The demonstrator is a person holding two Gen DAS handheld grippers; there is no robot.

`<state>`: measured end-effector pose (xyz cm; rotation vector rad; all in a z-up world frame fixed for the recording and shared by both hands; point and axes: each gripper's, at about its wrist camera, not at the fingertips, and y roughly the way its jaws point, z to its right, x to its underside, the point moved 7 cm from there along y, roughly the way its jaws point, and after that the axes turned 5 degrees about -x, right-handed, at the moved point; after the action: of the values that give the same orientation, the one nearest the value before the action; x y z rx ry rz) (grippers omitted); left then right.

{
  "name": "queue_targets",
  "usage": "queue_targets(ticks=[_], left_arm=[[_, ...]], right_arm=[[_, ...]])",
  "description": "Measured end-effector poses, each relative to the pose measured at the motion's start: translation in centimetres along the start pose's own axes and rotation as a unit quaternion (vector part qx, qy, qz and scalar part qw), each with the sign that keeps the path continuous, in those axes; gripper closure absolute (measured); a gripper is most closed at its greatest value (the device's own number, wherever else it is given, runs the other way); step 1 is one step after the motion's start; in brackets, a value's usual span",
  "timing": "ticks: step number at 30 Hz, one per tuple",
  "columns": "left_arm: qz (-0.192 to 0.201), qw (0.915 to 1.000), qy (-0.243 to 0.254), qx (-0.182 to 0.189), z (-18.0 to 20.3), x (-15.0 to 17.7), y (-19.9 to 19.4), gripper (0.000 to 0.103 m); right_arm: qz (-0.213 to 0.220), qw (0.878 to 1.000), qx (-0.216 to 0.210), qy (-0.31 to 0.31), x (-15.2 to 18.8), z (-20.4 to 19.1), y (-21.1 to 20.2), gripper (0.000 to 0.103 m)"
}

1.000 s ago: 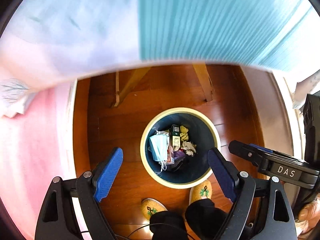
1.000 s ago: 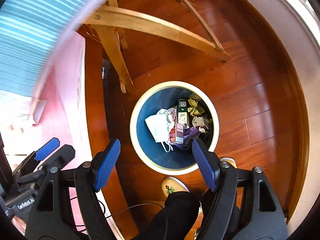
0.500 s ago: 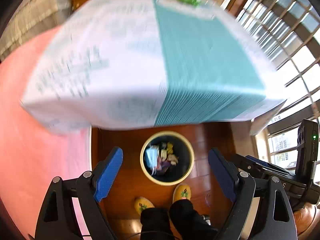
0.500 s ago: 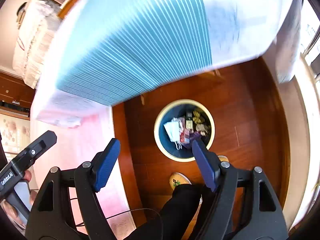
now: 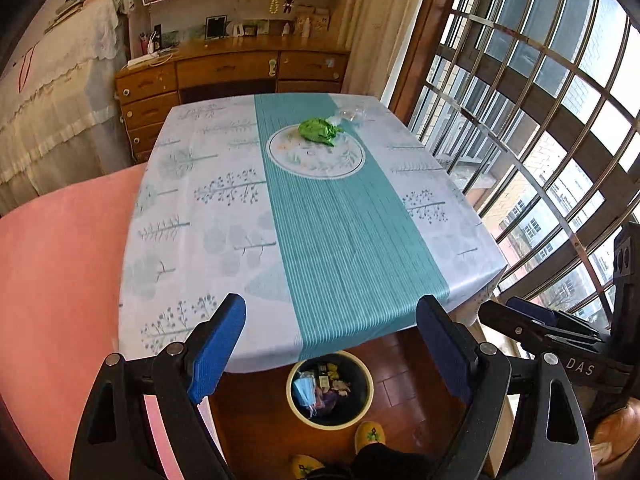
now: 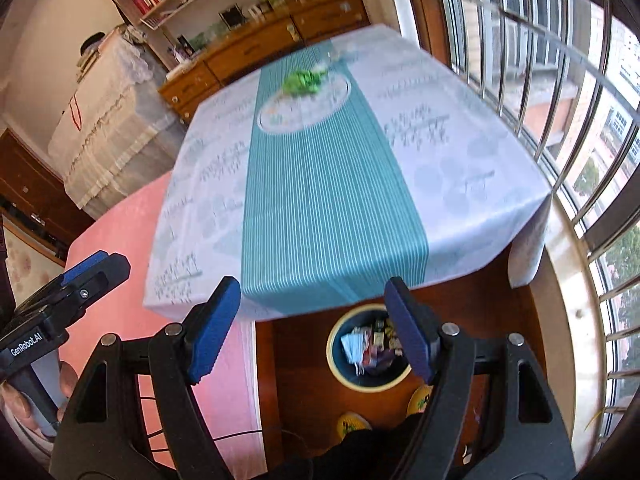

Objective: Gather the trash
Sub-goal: 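Raise both tools back toward the green glove and clear bottle, then grasp the green glove with the left gripper while the right grasps the clear bottle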

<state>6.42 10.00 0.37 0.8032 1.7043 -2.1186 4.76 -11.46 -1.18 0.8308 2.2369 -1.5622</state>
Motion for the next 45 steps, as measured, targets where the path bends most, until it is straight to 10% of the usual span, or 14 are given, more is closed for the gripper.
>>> queue_targets(ticks=[12, 27, 45], left_arm=[[0.022, 0.9972, 0.006, -0.071, 1.0, -11.6, 3.3, 0.015], [-0.048, 0.9858, -0.101, -0.125, -0.2, -29.6, 25.7, 0.018], [-0.122, 0.9582, -0.213, -0.147, -3.2, -33.0, 41.8, 0.026]], right_arm=[[0.035, 0.999, -0.008, -0.018, -12.7, 1.3, 0.9, 0.031], [-0.067, 0.994, -0.09, -0.014, -35.6, 8.1, 24.2, 0.031], [-0.106, 0.971, -0.119, 0.177, -44.3, 13.7, 46.1, 0.039]])
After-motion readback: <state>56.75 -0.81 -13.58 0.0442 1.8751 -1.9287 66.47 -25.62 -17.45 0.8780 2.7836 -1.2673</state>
